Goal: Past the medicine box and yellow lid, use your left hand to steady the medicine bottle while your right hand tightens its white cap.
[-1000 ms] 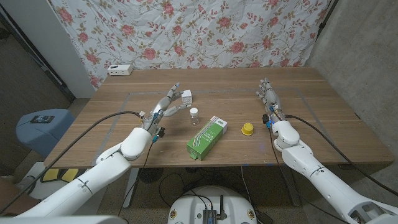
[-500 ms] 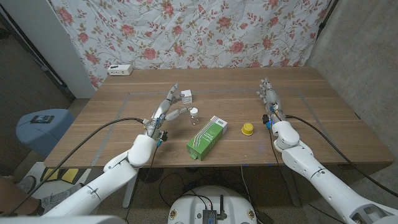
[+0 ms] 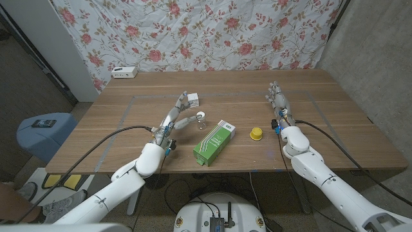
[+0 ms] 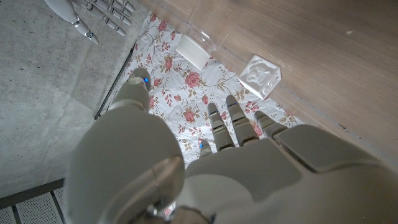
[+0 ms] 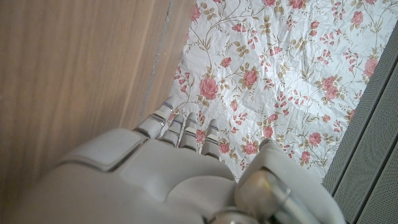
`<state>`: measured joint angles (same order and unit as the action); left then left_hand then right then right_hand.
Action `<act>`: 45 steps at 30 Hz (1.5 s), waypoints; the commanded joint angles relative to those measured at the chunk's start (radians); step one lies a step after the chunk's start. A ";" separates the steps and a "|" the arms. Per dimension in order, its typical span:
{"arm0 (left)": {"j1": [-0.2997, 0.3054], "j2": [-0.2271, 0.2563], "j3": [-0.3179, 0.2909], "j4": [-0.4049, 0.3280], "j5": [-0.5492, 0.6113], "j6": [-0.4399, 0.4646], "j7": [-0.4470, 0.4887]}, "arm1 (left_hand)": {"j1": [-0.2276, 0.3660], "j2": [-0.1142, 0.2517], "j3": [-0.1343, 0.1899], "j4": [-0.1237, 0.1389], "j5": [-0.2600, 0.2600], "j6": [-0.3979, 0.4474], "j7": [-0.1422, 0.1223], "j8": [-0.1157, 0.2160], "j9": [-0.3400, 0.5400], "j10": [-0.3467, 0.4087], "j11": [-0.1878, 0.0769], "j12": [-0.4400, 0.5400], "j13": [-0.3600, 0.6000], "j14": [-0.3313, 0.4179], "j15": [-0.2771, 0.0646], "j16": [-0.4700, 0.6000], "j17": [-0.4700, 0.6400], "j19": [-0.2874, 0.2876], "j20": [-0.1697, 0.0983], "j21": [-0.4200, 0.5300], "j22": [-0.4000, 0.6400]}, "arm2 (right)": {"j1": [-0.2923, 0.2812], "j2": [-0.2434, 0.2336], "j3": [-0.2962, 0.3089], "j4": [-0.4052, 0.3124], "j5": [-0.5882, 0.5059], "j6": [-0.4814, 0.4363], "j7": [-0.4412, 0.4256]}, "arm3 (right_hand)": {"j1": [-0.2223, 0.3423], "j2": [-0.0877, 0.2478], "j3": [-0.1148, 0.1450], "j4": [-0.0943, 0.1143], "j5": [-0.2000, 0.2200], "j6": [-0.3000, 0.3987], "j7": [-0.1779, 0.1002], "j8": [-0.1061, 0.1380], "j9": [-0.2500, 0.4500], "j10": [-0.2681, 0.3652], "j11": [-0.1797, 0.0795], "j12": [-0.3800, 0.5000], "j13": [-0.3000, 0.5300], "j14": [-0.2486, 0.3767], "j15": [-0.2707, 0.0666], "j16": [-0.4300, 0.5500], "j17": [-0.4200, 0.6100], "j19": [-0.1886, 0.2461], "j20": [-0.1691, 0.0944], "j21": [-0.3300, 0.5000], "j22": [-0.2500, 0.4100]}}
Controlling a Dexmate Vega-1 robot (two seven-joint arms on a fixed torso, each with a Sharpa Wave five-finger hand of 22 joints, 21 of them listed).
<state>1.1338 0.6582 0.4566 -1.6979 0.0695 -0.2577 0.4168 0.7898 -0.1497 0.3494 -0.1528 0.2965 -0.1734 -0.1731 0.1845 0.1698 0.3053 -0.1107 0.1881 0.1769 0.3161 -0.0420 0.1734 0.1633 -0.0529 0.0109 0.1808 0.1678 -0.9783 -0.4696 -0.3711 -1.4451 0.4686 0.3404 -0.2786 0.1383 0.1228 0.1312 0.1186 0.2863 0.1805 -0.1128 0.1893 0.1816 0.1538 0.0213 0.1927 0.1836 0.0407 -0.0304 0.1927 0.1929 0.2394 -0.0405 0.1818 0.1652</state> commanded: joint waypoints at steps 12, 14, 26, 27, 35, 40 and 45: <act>-0.016 -0.026 0.023 0.065 -0.019 -0.012 -0.008 | 0.002 -0.009 -0.026 0.002 0.019 -0.073 -0.010 -0.001 0.005 -0.036 0.025 -0.006 0.002 -0.035 -0.040 -0.001 0.001 -0.016 0.028 0.001 0.000 | -0.023 0.001 0.004 -0.014 -0.007 0.016 -0.007 | -0.007 -0.003 0.006 0.001 0.002 0.004 -0.001 0.003 0.000 0.003 -0.002 0.002 0.004 -0.004 0.004 0.005 0.005 -0.003 -0.022 0.005 0.003; -0.017 -0.028 0.027 0.067 -0.011 -0.008 -0.005 | 0.007 -0.010 -0.028 0.000 0.021 -0.074 -0.014 -0.001 0.005 -0.032 0.016 -0.003 0.002 -0.032 -0.046 0.001 0.001 -0.017 0.028 0.000 0.000 | -0.027 -0.001 0.005 -0.019 -0.007 0.016 -0.009 | -0.008 -0.003 0.006 0.001 0.002 0.005 -0.002 0.003 0.000 0.004 -0.002 0.002 0.004 -0.005 0.005 0.005 0.005 -0.003 -0.021 0.005 0.003; -0.034 -0.045 0.045 0.107 -0.010 -0.026 -0.003 | 0.038 -0.015 -0.039 -0.009 0.034 -0.076 -0.021 0.003 0.005 -0.025 0.011 0.002 0.002 -0.010 -0.053 0.008 0.001 -0.008 0.035 0.004 0.000 | -0.047 -0.012 0.013 -0.042 -0.005 0.011 -0.011 | -0.009 -0.004 0.007 0.001 0.002 0.005 -0.003 0.002 0.000 0.006 0.004 0.003 0.004 -0.006 0.007 0.005 0.005 -0.003 -0.018 0.005 0.003; -0.034 -0.046 0.046 0.108 -0.011 -0.025 -0.002 | 0.039 -0.015 -0.040 -0.009 0.034 -0.076 -0.021 0.003 0.005 -0.025 0.010 0.002 0.002 -0.011 -0.052 0.007 0.001 -0.008 0.035 0.004 0.000 | -0.047 -0.014 0.014 -0.043 -0.003 0.010 -0.007 | -0.009 -0.004 0.007 0.001 0.002 0.005 -0.003 0.002 0.000 0.005 0.002 0.002 0.004 -0.006 0.008 0.005 0.005 -0.003 -0.017 0.005 0.003; -0.042 -0.052 0.054 0.128 -0.013 -0.027 -0.002 | 0.046 -0.014 -0.050 -0.005 0.040 -0.062 -0.012 0.007 0.005 -0.013 -0.002 0.005 0.001 -0.007 -0.066 0.008 0.001 0.003 0.041 0.007 0.000 | -0.040 -0.016 0.012 -0.030 0.010 0.003 0.013 | -0.013 -0.007 0.008 0.001 0.002 0.000 0.037 0.001 0.000 0.005 0.007 0.002 0.004 -0.005 -0.001 0.006 0.005 0.003 -0.035 0.007 0.002; -0.051 -0.058 0.059 0.142 -0.014 -0.028 -0.001 | 0.048 -0.012 -0.059 -0.002 0.043 -0.056 -0.008 0.008 0.004 -0.008 -0.004 0.006 0.001 -0.001 -0.067 0.008 0.001 0.008 0.038 0.007 0.000 | -0.024 -0.011 0.008 -0.007 0.022 0.001 0.031 | -0.016 -0.010 0.010 0.000 0.003 -0.005 0.076 -0.001 -0.001 0.005 0.012 0.002 0.003 -0.006 -0.007 0.004 0.004 0.008 -0.044 0.007 0.001; -0.057 -0.061 0.064 0.143 -0.016 -0.016 -0.003 | 0.049 -0.009 -0.063 0.001 0.045 -0.052 -0.005 0.008 0.004 0.002 -0.010 0.008 0.001 0.006 -0.073 0.010 0.001 0.011 0.034 0.008 0.000 | -0.014 -0.011 0.006 0.005 0.028 -0.004 0.041 | -0.017 -0.011 0.010 0.000 0.003 -0.011 0.109 -0.003 -0.002 0.001 0.018 0.000 0.003 -0.004 -0.009 0.005 0.004 0.013 -0.048 0.008 0.001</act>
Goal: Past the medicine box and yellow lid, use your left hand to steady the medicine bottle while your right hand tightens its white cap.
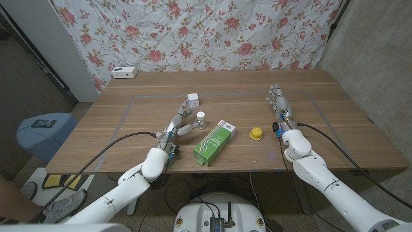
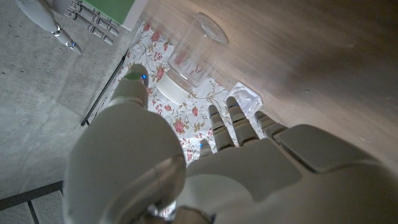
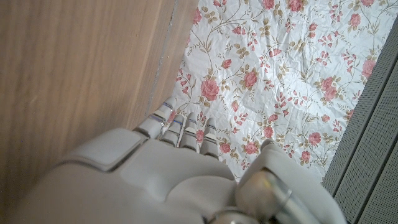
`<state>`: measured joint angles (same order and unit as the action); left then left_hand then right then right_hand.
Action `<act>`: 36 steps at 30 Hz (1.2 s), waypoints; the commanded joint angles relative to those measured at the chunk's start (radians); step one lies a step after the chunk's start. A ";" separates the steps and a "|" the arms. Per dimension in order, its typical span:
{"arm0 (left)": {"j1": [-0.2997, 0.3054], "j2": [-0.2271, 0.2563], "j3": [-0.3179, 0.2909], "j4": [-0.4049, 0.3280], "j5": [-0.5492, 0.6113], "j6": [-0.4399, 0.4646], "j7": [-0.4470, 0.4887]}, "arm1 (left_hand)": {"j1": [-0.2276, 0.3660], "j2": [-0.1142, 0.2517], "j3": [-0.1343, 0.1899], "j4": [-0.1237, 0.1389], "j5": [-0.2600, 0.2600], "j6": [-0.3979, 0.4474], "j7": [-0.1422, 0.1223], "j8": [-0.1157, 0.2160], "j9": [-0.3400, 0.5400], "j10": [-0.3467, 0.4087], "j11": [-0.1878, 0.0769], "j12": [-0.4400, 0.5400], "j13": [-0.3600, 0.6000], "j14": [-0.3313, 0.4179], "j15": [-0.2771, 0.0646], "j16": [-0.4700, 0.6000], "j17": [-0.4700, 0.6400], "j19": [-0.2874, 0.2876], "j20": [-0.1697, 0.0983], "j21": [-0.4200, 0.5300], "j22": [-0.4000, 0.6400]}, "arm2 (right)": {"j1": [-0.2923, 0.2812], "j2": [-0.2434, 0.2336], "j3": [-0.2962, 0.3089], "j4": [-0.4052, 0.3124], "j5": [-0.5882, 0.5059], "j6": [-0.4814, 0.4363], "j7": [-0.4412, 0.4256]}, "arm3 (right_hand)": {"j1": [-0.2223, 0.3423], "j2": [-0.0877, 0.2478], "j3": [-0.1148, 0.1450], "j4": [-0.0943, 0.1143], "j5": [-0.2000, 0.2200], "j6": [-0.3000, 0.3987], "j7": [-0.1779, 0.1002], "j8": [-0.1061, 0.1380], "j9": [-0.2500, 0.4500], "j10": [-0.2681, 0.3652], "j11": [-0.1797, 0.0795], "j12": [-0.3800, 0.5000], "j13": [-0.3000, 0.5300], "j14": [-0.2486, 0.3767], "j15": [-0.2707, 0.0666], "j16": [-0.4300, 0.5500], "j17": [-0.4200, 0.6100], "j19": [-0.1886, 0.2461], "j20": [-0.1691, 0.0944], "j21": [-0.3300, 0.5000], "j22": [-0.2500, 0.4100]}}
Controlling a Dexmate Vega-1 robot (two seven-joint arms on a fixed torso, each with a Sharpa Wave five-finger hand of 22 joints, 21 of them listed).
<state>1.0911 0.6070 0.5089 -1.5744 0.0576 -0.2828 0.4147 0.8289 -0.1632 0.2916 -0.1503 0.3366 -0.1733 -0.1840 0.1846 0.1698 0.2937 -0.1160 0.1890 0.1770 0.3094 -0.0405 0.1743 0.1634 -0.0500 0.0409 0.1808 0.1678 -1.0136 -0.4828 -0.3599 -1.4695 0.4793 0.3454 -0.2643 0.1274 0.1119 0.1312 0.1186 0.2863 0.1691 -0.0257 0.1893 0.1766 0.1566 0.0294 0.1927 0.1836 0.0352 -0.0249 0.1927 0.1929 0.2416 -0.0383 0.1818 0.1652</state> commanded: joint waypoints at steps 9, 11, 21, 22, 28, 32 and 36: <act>-0.033 -0.022 0.027 0.042 0.007 -0.003 0.005 | 0.015 0.010 -0.013 0.001 0.009 -0.036 0.012 0.011 0.004 0.029 -0.009 0.010 0.000 0.026 -0.081 0.011 0.001 0.025 -0.010 0.011 0.000 | 0.029 0.008 -0.005 0.056 0.023 0.010 0.036 | -0.007 -0.001 0.010 0.000 0.003 0.000 0.023 -0.003 0.002 -0.002 0.011 0.000 0.003 0.002 -0.013 0.005 0.004 0.012 -0.051 0.008 0.001; -0.037 -0.022 0.030 0.043 0.010 -0.002 0.004 | 0.020 0.013 -0.017 0.001 0.011 -0.029 0.013 0.012 0.004 0.042 -0.011 0.012 0.000 0.038 -0.090 0.013 0.001 0.031 -0.023 0.011 0.000 | 0.029 0.008 -0.004 0.059 0.025 0.012 0.038 | -0.007 -0.001 0.010 0.000 0.003 0.001 0.023 -0.003 0.002 -0.001 0.012 0.000 0.003 0.002 -0.013 0.005 0.004 0.012 -0.051 0.008 0.001; -0.038 -0.026 0.038 0.042 0.015 0.017 0.010 | 0.035 0.017 -0.025 0.001 0.016 -0.008 0.015 0.014 0.004 0.065 -0.022 0.014 0.000 0.059 -0.100 0.013 0.000 0.050 -0.041 0.012 -0.001 | 0.030 0.016 0.000 0.075 0.026 0.039 0.040 | -0.009 -0.002 0.010 0.000 0.003 0.003 0.011 -0.002 0.002 0.001 0.011 0.001 0.002 0.003 -0.012 0.005 0.004 0.013 -0.052 0.007 0.001; -0.039 -0.026 0.039 0.046 0.010 0.010 0.006 | 0.036 0.018 -0.026 0.001 0.017 -0.007 0.015 0.014 0.004 0.065 -0.019 0.013 0.000 0.060 -0.100 0.013 0.000 0.051 -0.043 0.012 -0.001 | 0.030 0.017 0.000 0.076 0.026 0.040 0.039 | -0.009 -0.002 0.010 0.000 0.003 0.003 0.011 -0.002 0.002 0.000 0.007 0.001 0.002 0.003 -0.012 0.005 0.005 0.012 -0.051 0.007 0.001; -0.034 -0.024 0.040 0.042 0.015 0.027 0.016 | 0.043 0.019 -0.031 0.001 0.019 0.001 0.018 0.014 0.004 0.075 -0.024 0.012 -0.001 0.066 -0.104 0.012 0.000 0.058 -0.047 0.011 -0.001 | 0.029 0.016 -0.001 0.075 0.026 0.040 0.040 | -0.009 -0.002 0.010 0.000 0.003 0.003 0.007 -0.002 0.001 0.002 0.007 0.001 0.002 0.004 -0.011 0.006 0.005 0.013 -0.050 0.007 0.001; -0.036 -0.022 0.042 0.048 0.017 0.020 0.017 | 0.046 0.020 -0.033 0.002 0.020 0.006 0.018 0.014 0.004 0.079 -0.024 0.012 -0.001 0.070 -0.106 0.011 0.000 0.063 -0.050 0.011 -0.001 | 0.027 0.015 0.000 0.073 0.026 0.040 0.038 | -0.010 -0.002 0.010 0.000 0.003 0.003 0.005 -0.002 0.001 0.002 0.010 0.001 0.002 0.004 -0.010 0.006 0.005 0.013 -0.050 0.007 0.001; -0.040 -0.022 0.046 0.056 0.023 0.015 0.020 | 0.051 0.020 -0.037 0.002 0.021 0.014 0.020 0.015 0.004 0.092 -0.030 0.014 -0.001 0.079 -0.113 0.012 0.000 0.073 -0.054 0.013 -0.001 | 0.026 0.015 0.000 0.073 0.026 0.040 0.038 | -0.010 -0.002 0.010 0.000 0.003 0.003 0.005 -0.003 0.001 0.002 0.009 0.001 0.002 0.006 -0.008 0.006 0.005 0.014 -0.049 0.007 0.001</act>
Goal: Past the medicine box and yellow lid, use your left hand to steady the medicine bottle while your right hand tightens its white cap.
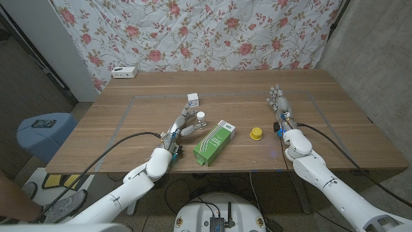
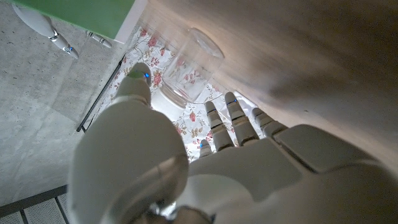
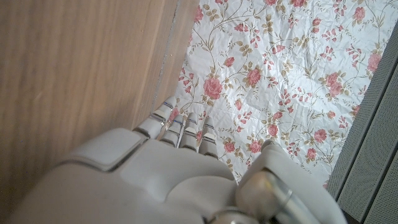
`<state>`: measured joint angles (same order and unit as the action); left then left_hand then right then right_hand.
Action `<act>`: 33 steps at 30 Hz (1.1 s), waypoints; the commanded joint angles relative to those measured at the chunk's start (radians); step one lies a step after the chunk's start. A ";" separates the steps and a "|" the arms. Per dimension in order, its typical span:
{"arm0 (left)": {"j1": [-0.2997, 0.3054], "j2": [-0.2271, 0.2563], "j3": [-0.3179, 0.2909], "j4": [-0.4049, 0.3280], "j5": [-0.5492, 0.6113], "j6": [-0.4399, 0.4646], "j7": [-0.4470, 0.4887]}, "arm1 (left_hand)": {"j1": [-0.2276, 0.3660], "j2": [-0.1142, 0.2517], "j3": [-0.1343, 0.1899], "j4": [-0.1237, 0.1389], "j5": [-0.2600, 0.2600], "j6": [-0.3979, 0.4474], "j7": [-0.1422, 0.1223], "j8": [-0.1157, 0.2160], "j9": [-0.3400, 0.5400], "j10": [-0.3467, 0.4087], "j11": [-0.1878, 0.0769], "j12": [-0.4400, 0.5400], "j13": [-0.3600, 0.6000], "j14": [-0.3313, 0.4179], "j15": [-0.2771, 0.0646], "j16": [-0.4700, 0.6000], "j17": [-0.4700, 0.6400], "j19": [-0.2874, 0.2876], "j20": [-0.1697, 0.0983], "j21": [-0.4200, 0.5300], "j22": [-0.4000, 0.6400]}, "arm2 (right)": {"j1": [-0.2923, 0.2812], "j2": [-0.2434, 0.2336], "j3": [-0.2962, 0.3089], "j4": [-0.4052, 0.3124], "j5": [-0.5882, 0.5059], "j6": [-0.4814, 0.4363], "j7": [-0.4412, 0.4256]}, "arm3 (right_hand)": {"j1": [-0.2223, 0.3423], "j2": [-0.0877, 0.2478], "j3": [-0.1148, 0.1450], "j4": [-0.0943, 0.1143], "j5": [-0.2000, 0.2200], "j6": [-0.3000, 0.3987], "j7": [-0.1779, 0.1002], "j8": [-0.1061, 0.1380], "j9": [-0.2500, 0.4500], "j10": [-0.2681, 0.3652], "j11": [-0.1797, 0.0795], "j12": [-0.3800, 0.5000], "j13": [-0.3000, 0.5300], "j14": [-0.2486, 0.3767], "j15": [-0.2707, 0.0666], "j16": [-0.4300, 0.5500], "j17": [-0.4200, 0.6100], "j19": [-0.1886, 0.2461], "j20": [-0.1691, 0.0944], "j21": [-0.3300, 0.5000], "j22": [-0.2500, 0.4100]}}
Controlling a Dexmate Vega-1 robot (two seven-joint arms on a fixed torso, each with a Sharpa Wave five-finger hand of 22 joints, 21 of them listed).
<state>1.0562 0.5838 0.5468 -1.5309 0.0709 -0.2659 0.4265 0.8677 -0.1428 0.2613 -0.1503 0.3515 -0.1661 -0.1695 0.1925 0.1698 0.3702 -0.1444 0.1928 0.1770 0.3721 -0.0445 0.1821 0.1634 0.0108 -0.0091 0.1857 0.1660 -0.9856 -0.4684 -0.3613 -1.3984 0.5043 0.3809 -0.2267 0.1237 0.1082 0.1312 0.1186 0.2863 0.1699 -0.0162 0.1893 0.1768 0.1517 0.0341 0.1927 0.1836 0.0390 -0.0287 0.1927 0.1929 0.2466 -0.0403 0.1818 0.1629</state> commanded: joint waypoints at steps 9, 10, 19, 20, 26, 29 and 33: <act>-0.019 -0.003 0.015 0.029 0.011 -0.002 0.004 | 0.021 0.002 -0.012 0.002 0.008 0.017 0.012 0.006 0.004 0.026 0.000 0.009 -0.001 0.026 -0.113 0.003 0.000 0.023 -0.007 0.008 0.000 | -0.004 0.003 0.002 0.002 -0.003 0.010 -0.005 | -0.007 0.001 0.010 0.000 0.003 0.002 -0.012 -0.002 0.001 0.009 0.003 0.002 0.002 0.003 -0.004 0.006 0.004 0.009 -0.045 0.007 0.004; -0.021 -0.003 0.016 0.032 0.011 -0.005 0.002 | 0.021 0.003 -0.012 0.002 0.008 0.018 0.012 0.006 0.004 0.027 -0.001 0.009 -0.001 0.026 -0.113 0.003 0.000 0.024 -0.008 0.008 0.000 | -0.005 0.003 0.002 0.002 -0.003 0.011 -0.006 | -0.007 0.001 0.010 0.000 0.003 0.004 -0.015 -0.002 0.001 0.009 0.004 0.002 0.002 0.003 -0.004 0.006 0.004 0.009 -0.045 0.007 0.004; -0.031 -0.005 0.021 0.045 0.012 -0.014 0.000 | 0.028 0.005 -0.017 0.003 0.009 0.030 0.015 0.007 0.004 0.037 -0.005 0.008 -0.001 0.038 -0.125 0.004 -0.001 0.033 -0.013 0.007 0.000 | -0.008 0.008 0.003 0.007 -0.005 0.021 -0.009 | -0.010 0.000 0.013 -0.001 0.003 0.003 -0.014 -0.002 0.002 0.009 -0.007 0.001 0.002 0.004 -0.004 0.005 0.004 0.010 -0.043 0.006 0.004; -0.031 -0.005 0.021 0.043 0.013 -0.010 0.001 | 0.029 0.006 -0.018 0.003 0.009 0.033 0.015 0.007 0.004 0.042 -0.007 0.009 -0.002 0.041 -0.128 0.004 -0.001 0.034 -0.014 0.007 0.000 | -0.008 0.009 0.003 0.008 -0.005 0.022 -0.009 | -0.010 0.000 0.013 -0.001 0.003 0.003 -0.012 -0.002 0.002 0.009 -0.003 0.001 0.002 0.004 -0.004 0.005 0.004 0.010 -0.042 0.006 0.004; -0.035 -0.006 0.025 0.046 0.019 -0.013 0.003 | 0.036 0.009 -0.023 0.005 0.010 0.044 0.015 0.007 0.004 0.068 -0.015 0.013 -0.002 0.060 -0.137 0.006 -0.001 0.038 -0.015 0.005 0.001 | -0.012 0.011 0.004 0.009 -0.006 0.028 -0.012 | -0.010 0.000 0.014 -0.001 0.003 0.003 -0.010 -0.002 0.002 0.012 0.003 0.002 0.002 0.004 -0.003 0.005 0.004 0.011 -0.041 0.006 0.004; -0.034 -0.008 0.025 0.043 0.022 -0.006 0.008 | 0.040 0.011 -0.025 0.005 0.010 0.052 0.017 0.007 0.004 0.081 -0.019 0.014 -0.002 0.071 -0.139 0.006 -0.001 0.042 -0.018 0.005 0.001 | -0.015 0.011 0.005 0.008 -0.006 0.030 -0.014 | -0.011 0.000 0.014 -0.002 0.003 0.003 -0.011 -0.002 0.001 0.012 0.003 0.002 0.002 0.005 -0.003 0.005 0.004 0.011 -0.041 0.006 0.004; -0.035 -0.007 0.027 0.045 0.027 -0.007 0.010 | 0.045 0.013 -0.028 0.005 0.009 0.061 0.019 0.008 0.004 0.098 -0.017 0.017 -0.002 0.082 -0.141 0.007 -0.001 0.046 -0.021 0.004 0.001 | -0.017 0.012 0.006 0.011 -0.005 0.033 -0.013 | -0.011 0.000 0.014 -0.002 0.003 0.003 -0.008 -0.002 0.001 0.012 0.004 0.002 0.002 0.005 -0.003 0.005 0.004 0.011 -0.041 0.006 0.004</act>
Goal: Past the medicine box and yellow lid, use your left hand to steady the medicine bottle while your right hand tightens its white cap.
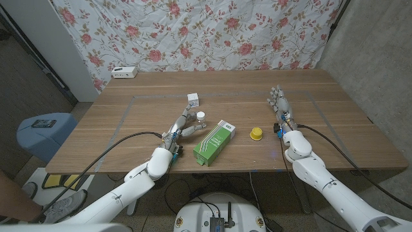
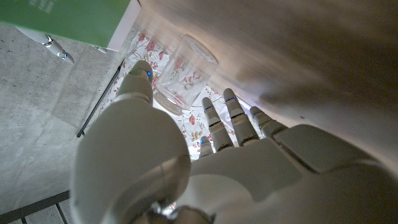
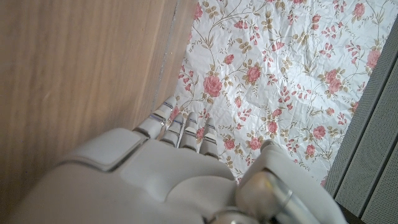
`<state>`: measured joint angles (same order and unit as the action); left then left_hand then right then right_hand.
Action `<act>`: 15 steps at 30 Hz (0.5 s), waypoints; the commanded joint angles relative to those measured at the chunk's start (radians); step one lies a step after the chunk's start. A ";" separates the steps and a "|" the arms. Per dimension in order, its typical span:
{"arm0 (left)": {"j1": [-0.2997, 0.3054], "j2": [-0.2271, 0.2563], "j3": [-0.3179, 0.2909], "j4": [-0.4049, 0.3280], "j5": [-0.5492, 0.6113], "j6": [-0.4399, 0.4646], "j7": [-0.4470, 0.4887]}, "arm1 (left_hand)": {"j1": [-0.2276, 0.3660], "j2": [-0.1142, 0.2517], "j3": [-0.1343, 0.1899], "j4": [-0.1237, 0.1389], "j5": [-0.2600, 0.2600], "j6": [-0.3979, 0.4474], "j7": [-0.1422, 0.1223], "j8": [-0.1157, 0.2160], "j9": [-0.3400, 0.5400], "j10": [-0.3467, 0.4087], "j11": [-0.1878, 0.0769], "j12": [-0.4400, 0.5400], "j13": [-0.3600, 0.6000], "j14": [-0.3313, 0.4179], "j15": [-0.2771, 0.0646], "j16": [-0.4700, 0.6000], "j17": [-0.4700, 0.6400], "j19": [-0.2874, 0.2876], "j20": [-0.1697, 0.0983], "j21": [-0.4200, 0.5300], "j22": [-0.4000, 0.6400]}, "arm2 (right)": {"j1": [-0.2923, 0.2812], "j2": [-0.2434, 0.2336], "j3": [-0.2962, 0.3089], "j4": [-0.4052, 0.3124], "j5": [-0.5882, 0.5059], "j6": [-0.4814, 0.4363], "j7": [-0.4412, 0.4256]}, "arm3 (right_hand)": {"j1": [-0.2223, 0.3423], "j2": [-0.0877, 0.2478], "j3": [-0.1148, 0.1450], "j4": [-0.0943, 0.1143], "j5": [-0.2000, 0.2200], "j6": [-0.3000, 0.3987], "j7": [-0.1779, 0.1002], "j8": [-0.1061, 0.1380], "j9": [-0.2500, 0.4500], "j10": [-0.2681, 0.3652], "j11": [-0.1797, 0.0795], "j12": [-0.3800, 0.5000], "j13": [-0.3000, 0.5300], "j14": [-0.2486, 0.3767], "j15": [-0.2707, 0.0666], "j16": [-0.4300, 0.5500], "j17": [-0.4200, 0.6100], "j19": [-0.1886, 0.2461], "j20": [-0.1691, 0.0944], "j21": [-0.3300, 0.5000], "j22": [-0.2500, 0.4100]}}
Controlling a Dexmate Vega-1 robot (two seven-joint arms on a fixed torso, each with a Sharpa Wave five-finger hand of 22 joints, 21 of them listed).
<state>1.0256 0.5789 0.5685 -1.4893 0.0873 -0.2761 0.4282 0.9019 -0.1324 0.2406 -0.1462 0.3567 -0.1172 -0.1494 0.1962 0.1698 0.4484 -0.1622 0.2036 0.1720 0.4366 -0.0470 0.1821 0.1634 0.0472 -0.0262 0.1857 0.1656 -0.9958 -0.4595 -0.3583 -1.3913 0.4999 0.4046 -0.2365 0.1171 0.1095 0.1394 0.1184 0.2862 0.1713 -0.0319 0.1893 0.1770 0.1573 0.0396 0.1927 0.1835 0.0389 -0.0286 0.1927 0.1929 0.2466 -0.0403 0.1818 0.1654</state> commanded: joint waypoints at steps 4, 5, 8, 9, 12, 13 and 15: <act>-0.006 -0.005 0.008 0.006 0.014 0.001 0.012 | 0.022 0.007 -0.011 0.001 0.004 0.029 0.006 0.005 0.004 0.049 -0.002 0.009 0.002 0.038 -0.144 0.007 -0.001 0.022 -0.010 0.006 0.001 | -0.007 0.006 0.003 0.008 0.001 0.015 -0.002 | -0.004 -0.001 0.006 -0.002 0.003 0.001 0.006 -0.002 0.001 0.006 -0.002 0.002 0.002 0.005 -0.003 0.005 0.004 0.011 -0.040 0.006 0.001; -0.007 -0.005 0.009 0.007 0.015 -0.001 0.011 | 0.023 0.007 -0.012 0.001 0.004 0.031 0.008 0.005 0.004 0.053 -0.005 0.009 0.002 0.041 -0.144 0.007 0.000 0.024 -0.012 0.006 0.001 | -0.007 0.006 0.003 0.009 0.001 0.016 -0.002 | -0.004 -0.001 0.006 -0.002 0.003 0.002 0.005 -0.002 0.001 0.007 -0.003 0.002 0.002 0.005 -0.003 0.005 0.004 0.011 -0.040 0.006 0.001; -0.008 -0.007 0.011 0.009 0.018 -0.001 0.014 | 0.028 0.010 -0.013 0.001 0.003 0.042 0.012 0.007 0.004 0.062 -0.007 0.009 0.002 0.051 -0.145 0.007 0.000 0.030 -0.015 0.007 0.001 | -0.010 0.006 0.004 0.007 0.001 0.017 -0.003 | -0.004 -0.001 0.006 -0.002 0.003 0.002 0.005 -0.002 0.001 0.007 -0.003 0.002 0.002 0.005 -0.003 0.005 0.004 0.010 -0.040 0.006 0.001; -0.010 -0.007 0.013 0.013 0.019 -0.009 0.014 | 0.030 0.011 -0.014 0.002 0.003 0.046 0.013 0.006 0.004 0.071 -0.009 0.010 0.002 0.057 -0.145 0.008 0.000 0.034 -0.017 0.007 0.001 | -0.011 0.005 0.005 0.006 0.000 0.016 -0.005 | -0.004 -0.001 0.006 -0.002 0.003 0.002 0.005 -0.002 0.001 0.007 -0.002 0.002 0.002 0.005 -0.003 0.005 0.004 0.010 -0.040 0.006 0.001; -0.008 -0.009 0.013 0.008 0.020 0.000 0.017 | 0.036 0.014 -0.016 0.002 0.002 0.054 0.019 0.007 0.004 0.082 -0.009 0.010 0.002 0.067 -0.147 0.008 0.000 0.040 -0.021 0.008 0.001 | -0.016 0.005 0.007 0.003 0.000 0.019 -0.007 | -0.004 -0.001 0.007 -0.002 0.003 0.003 0.005 -0.002 0.001 0.007 -0.005 0.002 0.002 0.006 -0.003 0.006 0.004 0.010 -0.040 0.006 0.001; -0.010 -0.009 0.014 0.012 0.020 -0.008 0.015 | 0.037 0.015 -0.016 0.002 0.002 0.055 0.019 0.006 0.004 0.085 -0.009 0.010 0.002 0.069 -0.147 0.008 0.000 0.041 -0.020 0.007 0.001 | -0.018 0.004 0.007 0.001 0.000 0.019 -0.009 | -0.004 -0.001 0.007 -0.002 0.003 0.002 0.005 -0.002 0.001 0.007 -0.005 0.002 0.002 0.006 -0.003 0.006 0.004 0.010 -0.040 0.006 0.001; -0.009 -0.009 0.015 0.008 0.023 -0.001 0.017 | 0.041 0.017 -0.016 0.002 0.002 0.061 0.023 0.007 0.004 0.093 -0.011 0.011 0.002 0.076 -0.148 0.008 0.000 0.044 -0.022 0.007 0.001 | -0.022 0.004 0.009 -0.001 0.000 0.022 -0.010 | -0.004 -0.001 0.007 -0.002 0.003 0.003 0.004 -0.002 0.001 0.007 -0.004 0.002 0.002 0.006 -0.003 0.006 0.004 0.010 -0.040 0.006 0.001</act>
<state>1.0188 0.5732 0.5777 -1.4819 0.1007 -0.2767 0.4385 0.9282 -0.1165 0.2283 -0.1421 0.3566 -0.0642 -0.1254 0.1962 0.1698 0.5273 -0.1703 0.2073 0.1721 0.4976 -0.0487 0.1821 0.1634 0.0823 -0.0374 0.1857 0.1655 -1.0047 -0.4555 -0.3543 -1.3867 0.4996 0.4174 -0.2403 0.1172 0.1096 0.1394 0.1185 0.2863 0.1713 -0.0320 0.1893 0.1770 0.1572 0.0395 0.1927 0.1835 0.0389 -0.0286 0.1927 0.1929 0.2466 -0.0403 0.1818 0.1653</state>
